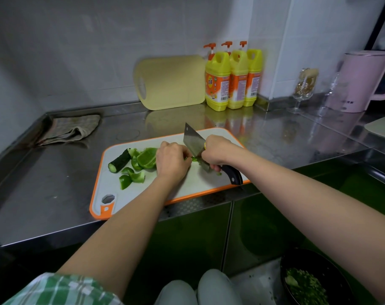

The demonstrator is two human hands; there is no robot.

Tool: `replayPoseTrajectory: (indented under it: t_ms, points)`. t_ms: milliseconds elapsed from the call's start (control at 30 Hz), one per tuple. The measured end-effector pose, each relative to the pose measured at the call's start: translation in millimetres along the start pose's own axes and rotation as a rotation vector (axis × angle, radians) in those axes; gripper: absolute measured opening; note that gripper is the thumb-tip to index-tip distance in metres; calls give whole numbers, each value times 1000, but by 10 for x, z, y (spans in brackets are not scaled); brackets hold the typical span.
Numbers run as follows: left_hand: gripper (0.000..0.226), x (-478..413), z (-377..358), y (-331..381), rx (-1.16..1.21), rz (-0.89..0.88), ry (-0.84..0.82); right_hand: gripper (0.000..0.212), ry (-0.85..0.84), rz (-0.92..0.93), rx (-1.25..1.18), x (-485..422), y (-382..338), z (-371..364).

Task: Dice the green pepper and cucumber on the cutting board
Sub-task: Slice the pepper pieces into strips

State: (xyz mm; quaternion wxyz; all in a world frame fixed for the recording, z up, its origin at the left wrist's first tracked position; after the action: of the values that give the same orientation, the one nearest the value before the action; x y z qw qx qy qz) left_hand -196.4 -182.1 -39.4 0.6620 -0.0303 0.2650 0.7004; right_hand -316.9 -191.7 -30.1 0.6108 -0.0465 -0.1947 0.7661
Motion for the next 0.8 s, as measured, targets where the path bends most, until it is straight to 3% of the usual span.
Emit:
replayPoseTrajectory:
  t_ms: [233, 433, 600, 800]
  points:
    - [10, 9, -25, 9, 83, 41, -24, 18, 68, -26, -30, -73, 165, 25]
    - [19, 22, -43, 46, 109, 56, -5, 29, 42, -25, -94, -29, 235, 30]
    - [25, -6, -107, 86, 101, 47, -34, 26, 50, -19, -154, -53, 267, 37]
    - [12, -25, -117, 167, 88, 1, -37, 25, 109, -15, -194, -86, 337, 109]
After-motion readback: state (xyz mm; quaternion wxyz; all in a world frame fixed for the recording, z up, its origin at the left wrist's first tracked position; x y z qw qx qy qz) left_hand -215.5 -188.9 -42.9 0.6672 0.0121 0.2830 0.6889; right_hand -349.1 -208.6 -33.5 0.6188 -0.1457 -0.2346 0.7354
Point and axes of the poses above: each hand's wrist, its own x-axis away from the middle knuckle, its own z-axis out of the back of the hand, y = z × x, the point moved 10 cm from there along -x, towards the middle knuckle, and after that the axes turned 1 degree about -y, right-handed, at the moved point
